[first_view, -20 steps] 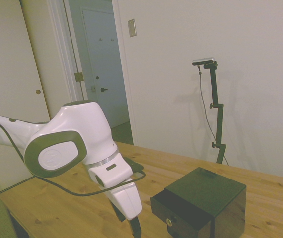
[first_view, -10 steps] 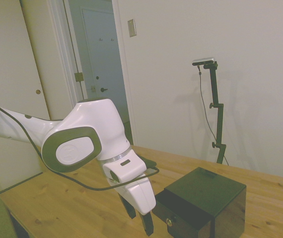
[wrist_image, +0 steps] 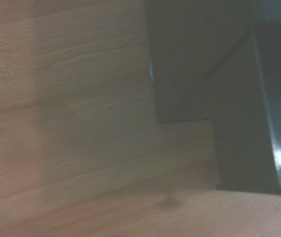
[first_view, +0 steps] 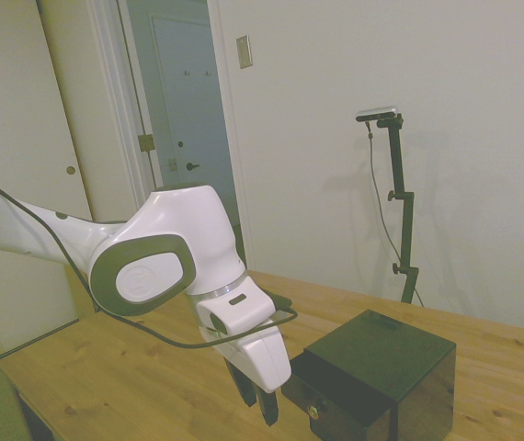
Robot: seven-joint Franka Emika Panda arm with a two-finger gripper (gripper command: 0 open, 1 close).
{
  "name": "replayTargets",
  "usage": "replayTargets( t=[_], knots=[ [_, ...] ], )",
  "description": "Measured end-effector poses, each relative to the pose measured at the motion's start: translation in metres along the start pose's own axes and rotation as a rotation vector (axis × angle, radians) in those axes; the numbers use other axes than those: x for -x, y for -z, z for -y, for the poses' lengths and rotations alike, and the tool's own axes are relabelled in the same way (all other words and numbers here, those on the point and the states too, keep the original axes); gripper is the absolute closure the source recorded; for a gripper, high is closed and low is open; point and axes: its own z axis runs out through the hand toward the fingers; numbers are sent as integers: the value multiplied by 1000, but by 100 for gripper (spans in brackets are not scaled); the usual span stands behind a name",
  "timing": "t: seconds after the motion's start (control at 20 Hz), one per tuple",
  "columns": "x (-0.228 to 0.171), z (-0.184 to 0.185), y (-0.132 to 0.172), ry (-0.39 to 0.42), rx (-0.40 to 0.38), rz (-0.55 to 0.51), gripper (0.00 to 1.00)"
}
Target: Close the top drawer
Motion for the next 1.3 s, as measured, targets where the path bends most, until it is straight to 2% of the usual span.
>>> replayTargets(
  t=[0.55,1.0,1.3],
  knots=[
    [-1,-18,17,-32,-4,-12,100],
    [-26,-46,27,-88,-3,-35,100],
    [-44,-45,26,-83,6,-41,100]
  ],
)
